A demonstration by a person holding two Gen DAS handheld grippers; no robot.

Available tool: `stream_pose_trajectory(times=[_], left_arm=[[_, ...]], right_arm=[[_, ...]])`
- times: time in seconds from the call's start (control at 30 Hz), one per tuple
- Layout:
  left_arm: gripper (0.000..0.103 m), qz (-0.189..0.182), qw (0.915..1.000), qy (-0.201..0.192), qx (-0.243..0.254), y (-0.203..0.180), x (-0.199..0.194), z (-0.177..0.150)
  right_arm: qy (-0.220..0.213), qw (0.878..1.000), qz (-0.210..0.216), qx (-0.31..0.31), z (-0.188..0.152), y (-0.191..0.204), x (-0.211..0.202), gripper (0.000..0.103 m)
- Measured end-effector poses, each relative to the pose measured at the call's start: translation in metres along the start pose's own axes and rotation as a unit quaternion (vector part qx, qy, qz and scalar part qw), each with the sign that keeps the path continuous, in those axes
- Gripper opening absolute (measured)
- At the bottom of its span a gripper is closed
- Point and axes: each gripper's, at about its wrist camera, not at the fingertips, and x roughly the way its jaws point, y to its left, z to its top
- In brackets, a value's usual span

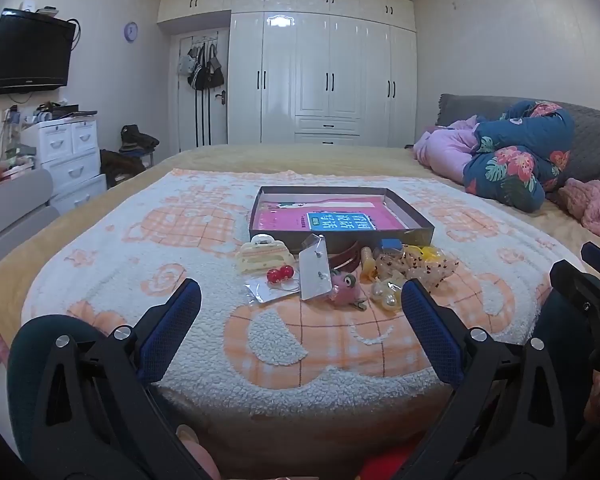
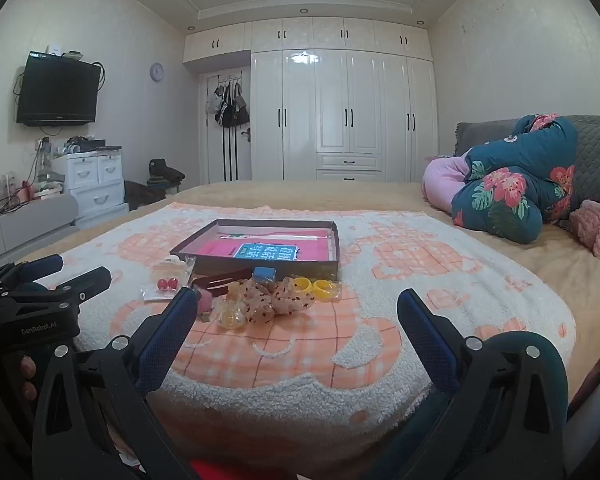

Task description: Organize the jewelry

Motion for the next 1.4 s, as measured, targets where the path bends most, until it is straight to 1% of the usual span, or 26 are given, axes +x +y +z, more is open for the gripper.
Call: stream_pose_trajectory(times=[0.23, 0.27, 0.4, 1.4], left_arm=[[0.092, -0.003, 1.0000, -0.001, 0.001, 0.002, -0.006, 0.000], [0.092, 0.000, 1.0000, 0.007, 0.000, -0.001, 0.002, -0.001], [0.092, -0.001, 1.0000, 0.008, 0.001, 0.000, 0.003, -0.001], [0.092, -0.003, 1.0000, 0.006, 0.002, 0.000, 0.003, 0.002]], right_arm=[[0.002, 1.000, -0.003, 0.000, 0.000, 0.000, 0.000, 0.097], [0.003, 1.000, -0.003, 0.000, 0.000, 0.000, 0.000, 0.097], [0.003, 1.000, -0.001, -0.002, 0.000, 0.000, -0.001, 0.097], [0.004, 1.000, -0.002, -0.002, 0.001, 0.001, 0.000, 0.097]])
